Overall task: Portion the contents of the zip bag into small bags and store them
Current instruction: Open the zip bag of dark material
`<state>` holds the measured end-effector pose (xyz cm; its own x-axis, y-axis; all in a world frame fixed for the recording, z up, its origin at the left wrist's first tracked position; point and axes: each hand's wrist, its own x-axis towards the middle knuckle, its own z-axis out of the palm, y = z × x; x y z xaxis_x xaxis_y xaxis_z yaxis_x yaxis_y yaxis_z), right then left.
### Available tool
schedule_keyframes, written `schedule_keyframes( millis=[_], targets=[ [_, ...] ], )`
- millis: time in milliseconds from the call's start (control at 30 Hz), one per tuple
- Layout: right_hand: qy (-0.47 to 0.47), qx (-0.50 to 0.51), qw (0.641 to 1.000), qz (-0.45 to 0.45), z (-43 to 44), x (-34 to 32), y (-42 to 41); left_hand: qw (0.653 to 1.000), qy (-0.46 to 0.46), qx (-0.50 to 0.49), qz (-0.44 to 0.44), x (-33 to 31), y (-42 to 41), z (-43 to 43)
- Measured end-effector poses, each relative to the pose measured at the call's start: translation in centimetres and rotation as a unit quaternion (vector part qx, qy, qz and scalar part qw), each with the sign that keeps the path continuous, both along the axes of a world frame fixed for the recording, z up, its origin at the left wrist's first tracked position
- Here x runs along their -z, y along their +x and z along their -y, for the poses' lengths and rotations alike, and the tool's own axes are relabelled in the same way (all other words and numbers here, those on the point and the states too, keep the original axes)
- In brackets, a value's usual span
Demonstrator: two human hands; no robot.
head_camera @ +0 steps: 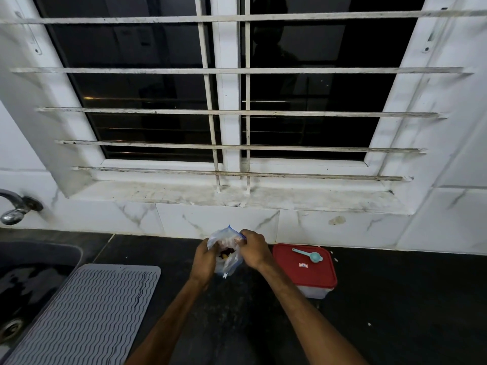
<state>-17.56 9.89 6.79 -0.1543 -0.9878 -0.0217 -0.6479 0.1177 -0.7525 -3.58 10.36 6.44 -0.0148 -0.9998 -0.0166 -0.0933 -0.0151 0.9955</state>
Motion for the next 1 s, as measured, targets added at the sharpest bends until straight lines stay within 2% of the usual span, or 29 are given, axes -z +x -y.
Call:
schedule_keyframes(
  millis=[100,233,367,433,533,600,733,800,900,933,1000],
  targets=[
    [0.003,-0.003,0.999,0.037,0.1,0.0,-0.3,0.999,0.022,0.025,0.003,0.7,0.3,0.3],
    [0.055,-0.062,0.995,0.061,-0.2,0.7,-0.2,0.999,0.027,-0.026,0.017,1.6,0.2,1.0],
    [0.067,-0.014,0.997,0.048,0.1,1.4,-0.2,0.995,0.049,-0.079,-0.022,1.8,-0.1,1.2],
    [0.113,0.025,0.991,0.064,0.0,1.2,-0.2,0.993,0.064,-0.088,-0.052,2.5,0.2,1.1],
    [0.226,0.054,0.952,0.201,-0.4,1.6,0.3,0.988,0.086,-0.093,-0.088,5.2,0.8,1.0],
    [0.242,0.04,0.94,0.236,-0.8,2.3,0.9,0.983,0.122,-0.095,-0.1,9.0,1.3,1.5],
    [0.167,0.075,0.973,0.138,-1.0,4.7,1.1,0.984,0.153,-0.071,-0.065,8.8,1.3,-0.6],
    [0.198,0.076,0.967,0.143,-0.9,5.7,1.4,0.986,0.148,-0.06,-0.048,8.5,1.3,-1.7],
    [0.277,0.103,0.939,0.176,-1.2,6.7,2.1,0.983,0.159,-0.075,-0.049,9.5,1.0,-2.5],
    [0.274,0.11,0.941,0.166,-1.3,7.2,2.4,0.98,0.167,-0.091,-0.05,9.9,0.9,-2.7],
    [0.239,0.121,0.96,0.085,-1.7,8.0,2.8,0.974,0.173,-0.126,-0.08,11.0,0.7,-2.6]
  ],
)
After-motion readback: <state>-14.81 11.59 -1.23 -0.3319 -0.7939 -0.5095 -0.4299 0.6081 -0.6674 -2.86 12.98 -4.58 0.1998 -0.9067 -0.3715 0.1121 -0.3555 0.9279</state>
